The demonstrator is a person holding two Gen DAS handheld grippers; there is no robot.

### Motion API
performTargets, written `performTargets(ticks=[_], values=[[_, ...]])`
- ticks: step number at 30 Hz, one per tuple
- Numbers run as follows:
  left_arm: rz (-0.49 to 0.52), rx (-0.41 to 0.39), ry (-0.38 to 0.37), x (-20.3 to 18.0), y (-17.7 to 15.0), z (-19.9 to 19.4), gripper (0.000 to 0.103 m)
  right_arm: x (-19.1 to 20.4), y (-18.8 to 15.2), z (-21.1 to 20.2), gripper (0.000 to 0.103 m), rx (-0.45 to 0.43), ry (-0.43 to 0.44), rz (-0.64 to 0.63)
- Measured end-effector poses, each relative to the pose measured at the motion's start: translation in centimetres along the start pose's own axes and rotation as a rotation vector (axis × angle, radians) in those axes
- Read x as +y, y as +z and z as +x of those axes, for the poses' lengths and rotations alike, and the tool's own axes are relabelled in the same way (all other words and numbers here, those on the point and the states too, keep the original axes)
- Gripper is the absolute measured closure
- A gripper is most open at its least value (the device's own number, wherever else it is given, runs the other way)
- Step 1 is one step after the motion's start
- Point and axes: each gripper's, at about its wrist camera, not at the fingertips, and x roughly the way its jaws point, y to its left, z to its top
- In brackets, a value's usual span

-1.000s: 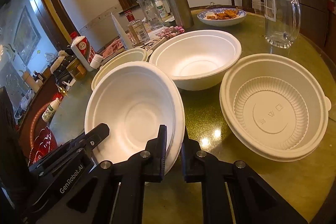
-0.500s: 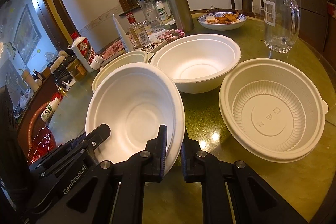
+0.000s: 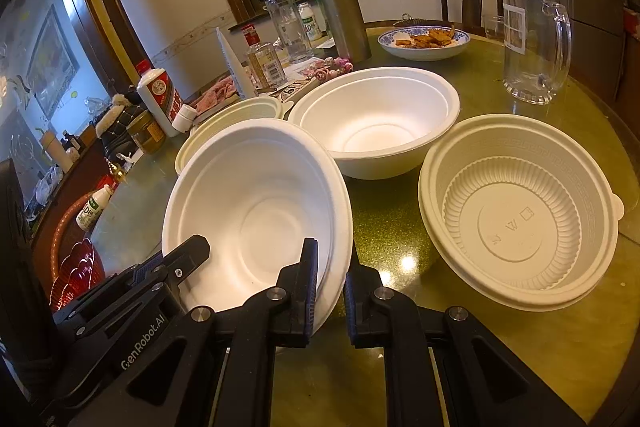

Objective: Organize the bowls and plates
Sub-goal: 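Lift the white foam bowl off the table with the right tool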

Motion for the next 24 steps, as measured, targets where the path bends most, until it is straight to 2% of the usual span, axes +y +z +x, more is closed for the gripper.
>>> performTargets(ticks=[8,13,24], values=[[0.007,-0.018,0.03,0.0,0.2,-0.3,0.09,0.1,0.1,0.0,0.092,0.001,0.015,-0.004],[0.003,-0.033,0.051,0.4,0.0,-1.8,0.09,0.4,0.2,-0.6,0.092,0.001,0.058,0.006],[-0.074,-0.08,0.092,5.0,-0.4,-7.1,0.091,6.0,-0.5,-2.8,0.092,0.006,0.139,-0.071]])
